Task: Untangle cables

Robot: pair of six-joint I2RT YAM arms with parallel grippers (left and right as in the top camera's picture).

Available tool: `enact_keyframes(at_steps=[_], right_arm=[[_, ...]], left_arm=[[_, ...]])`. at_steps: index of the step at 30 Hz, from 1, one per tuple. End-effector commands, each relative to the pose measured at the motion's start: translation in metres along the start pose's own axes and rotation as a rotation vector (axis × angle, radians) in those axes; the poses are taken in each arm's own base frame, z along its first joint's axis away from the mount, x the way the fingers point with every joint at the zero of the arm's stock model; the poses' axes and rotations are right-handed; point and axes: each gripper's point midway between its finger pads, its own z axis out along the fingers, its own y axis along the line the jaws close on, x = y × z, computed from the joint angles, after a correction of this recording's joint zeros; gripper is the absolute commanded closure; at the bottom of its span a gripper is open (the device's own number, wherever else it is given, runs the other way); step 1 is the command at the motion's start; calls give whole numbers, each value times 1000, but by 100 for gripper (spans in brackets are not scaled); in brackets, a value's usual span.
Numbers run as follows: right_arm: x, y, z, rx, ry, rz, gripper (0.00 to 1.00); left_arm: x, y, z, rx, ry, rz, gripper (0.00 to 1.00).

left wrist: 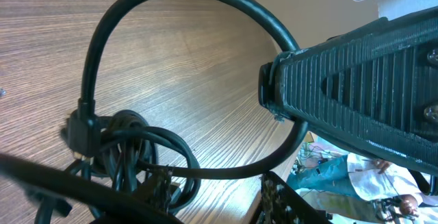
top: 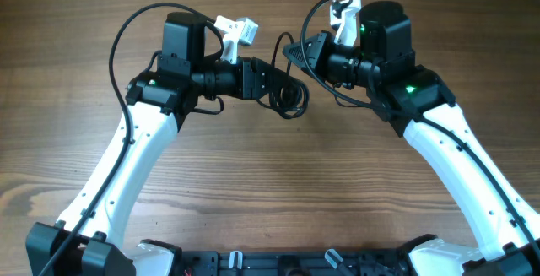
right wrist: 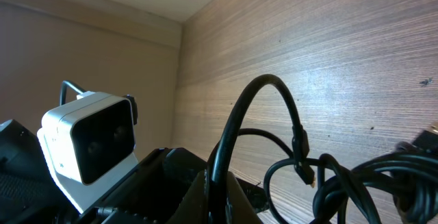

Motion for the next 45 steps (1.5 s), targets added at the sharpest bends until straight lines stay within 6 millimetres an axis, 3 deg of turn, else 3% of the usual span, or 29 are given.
enact_keyframes(at_steps=[1, 8, 9, 11, 12, 13, 17, 20, 22, 26, 30, 38, 45], right_arm=[[5, 19, -2, -68, 45, 21, 96], [5, 29, -3, -112, 54, 14, 96], [6, 29, -3, -114, 57, 13, 96], [5, 29, -3, -114, 53, 4, 96], [3, 28, -3, -108, 44, 4, 95], [0, 26, -3, -96, 27, 3, 95], [-17, 12, -3, -18, -71, -36, 74], [-29, -9, -7, 72, -131, -26, 53], [-34, -18, -11, 101, -138, -53, 46], [-29, -36, -15, 161, -105, -56, 48], [-7, -44, -13, 199, -24, -83, 58], [23, -37, -3, 193, 71, -153, 66], [27, -34, 1, 176, 99, -349, 68]], left_arm=[[-5, -9, 4, 6, -14, 61, 55], [-7, -25, 13, 42, -23, 120, 58], [-8, -25, 12, 42, -25, 121, 65], [-8, -25, 12, 42, -26, 121, 89], [-8, -25, 12, 42, -25, 120, 96], [-7, -25, 12, 42, -24, 119, 96], [-7, -25, 12, 41, -22, 97, 96], [-6, -23, 12, 37, -20, 88, 96], [-7, -19, 9, 29, -22, 75, 96], [-14, -7, 0, 6, -47, -9, 96], [-24, 8, -12, -25, -89, -172, 96], [-32, 27, -17, -94, -159, -496, 96], [-28, 21, -16, -68, -128, -406, 96]])
